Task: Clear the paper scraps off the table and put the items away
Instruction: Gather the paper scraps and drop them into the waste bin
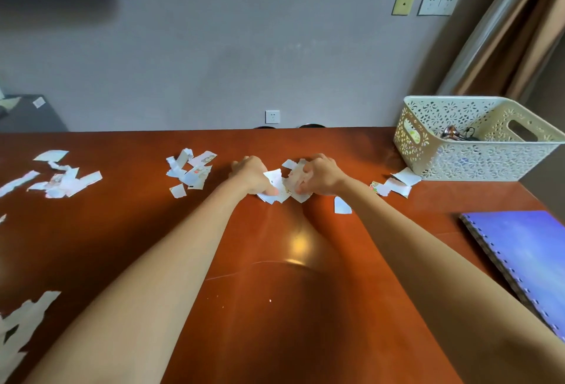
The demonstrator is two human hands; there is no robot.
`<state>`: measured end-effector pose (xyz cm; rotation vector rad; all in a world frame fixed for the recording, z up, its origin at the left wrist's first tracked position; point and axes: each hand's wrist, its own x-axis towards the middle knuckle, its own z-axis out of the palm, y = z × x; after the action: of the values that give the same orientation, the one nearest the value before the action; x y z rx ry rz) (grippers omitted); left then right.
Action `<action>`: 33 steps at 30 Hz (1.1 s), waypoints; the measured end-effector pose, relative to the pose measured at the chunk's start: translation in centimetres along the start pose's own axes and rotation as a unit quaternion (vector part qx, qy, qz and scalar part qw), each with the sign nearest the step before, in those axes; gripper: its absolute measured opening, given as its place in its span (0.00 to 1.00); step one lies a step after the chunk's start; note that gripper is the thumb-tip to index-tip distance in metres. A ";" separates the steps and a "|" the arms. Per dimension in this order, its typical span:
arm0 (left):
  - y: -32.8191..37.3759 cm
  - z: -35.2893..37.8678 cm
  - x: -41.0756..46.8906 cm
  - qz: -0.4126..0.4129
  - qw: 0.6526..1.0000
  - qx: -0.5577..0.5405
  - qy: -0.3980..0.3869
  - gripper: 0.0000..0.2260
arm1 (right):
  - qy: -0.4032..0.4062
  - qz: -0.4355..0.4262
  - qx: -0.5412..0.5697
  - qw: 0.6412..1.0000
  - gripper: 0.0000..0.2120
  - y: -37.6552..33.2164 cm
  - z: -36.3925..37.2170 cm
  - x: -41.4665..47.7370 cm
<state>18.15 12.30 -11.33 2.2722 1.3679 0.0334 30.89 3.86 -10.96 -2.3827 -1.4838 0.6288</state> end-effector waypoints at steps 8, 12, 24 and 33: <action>-0.3 0.3 -0.2 0.020 0.999 -0.032 -0.010 0.13 | 0.042 -0.019 0.035 0.998 0.22 -0.5 0.4 -0.2; -0.6 0.4 -1.4 0.046 0.998 -0.044 -0.012 0.22 | 0.046 -0.026 0.067 0.996 0.22 -0.8 0.9 -1.3; -1.2 -1.2 -5.5 0.058 0.983 -0.129 0.113 0.18 | 0.126 -0.021 0.119 0.985 0.21 -0.9 0.8 -5.5; 2.2 -0.7 -11.3 0.057 0.941 -0.306 0.132 0.16 | 0.199 0.016 0.290 0.936 0.17 1.8 -1.2 -13.0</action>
<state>14.15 2.23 -7.28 1.8466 1.1337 0.7245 27.95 -8.59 -7.85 -1.9236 -0.9252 0.4684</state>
